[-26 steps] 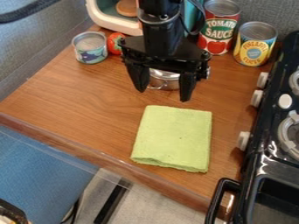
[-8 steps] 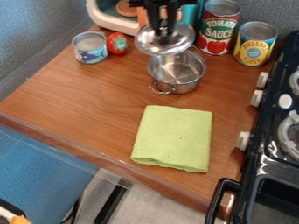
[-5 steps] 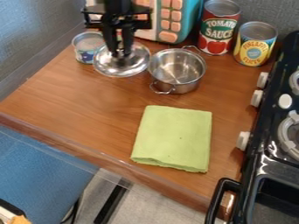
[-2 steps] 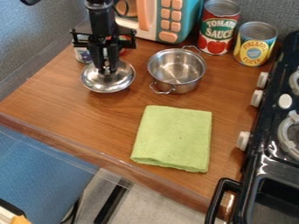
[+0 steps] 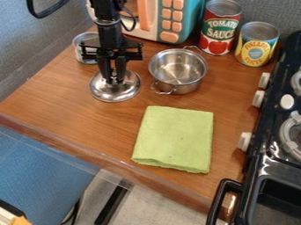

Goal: Open the lid of the silver pot

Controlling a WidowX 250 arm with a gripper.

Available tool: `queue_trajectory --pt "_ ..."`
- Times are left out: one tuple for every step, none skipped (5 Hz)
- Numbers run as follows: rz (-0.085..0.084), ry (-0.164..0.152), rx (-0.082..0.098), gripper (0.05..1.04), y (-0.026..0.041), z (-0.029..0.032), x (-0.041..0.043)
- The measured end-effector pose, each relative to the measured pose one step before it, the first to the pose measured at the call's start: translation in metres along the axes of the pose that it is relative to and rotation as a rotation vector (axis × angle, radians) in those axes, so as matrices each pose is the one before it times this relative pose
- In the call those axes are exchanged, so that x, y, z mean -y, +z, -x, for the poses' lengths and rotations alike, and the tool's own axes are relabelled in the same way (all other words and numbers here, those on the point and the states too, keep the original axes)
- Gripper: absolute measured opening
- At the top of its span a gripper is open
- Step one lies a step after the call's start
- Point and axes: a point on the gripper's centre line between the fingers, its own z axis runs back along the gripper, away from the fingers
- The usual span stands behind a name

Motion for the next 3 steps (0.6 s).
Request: queue_trajectory --pt "0.0088 -0.0313 0.0266 0.659 0.00609 0.00142 0.00046" --pt "0.0136 -0.0433 0.0463 0.948 0.02279 -0.00369 0.00139" --pt "0.0333 -0.0929 -0.0284 1.014 0.02322 -0.00295 0.0053"
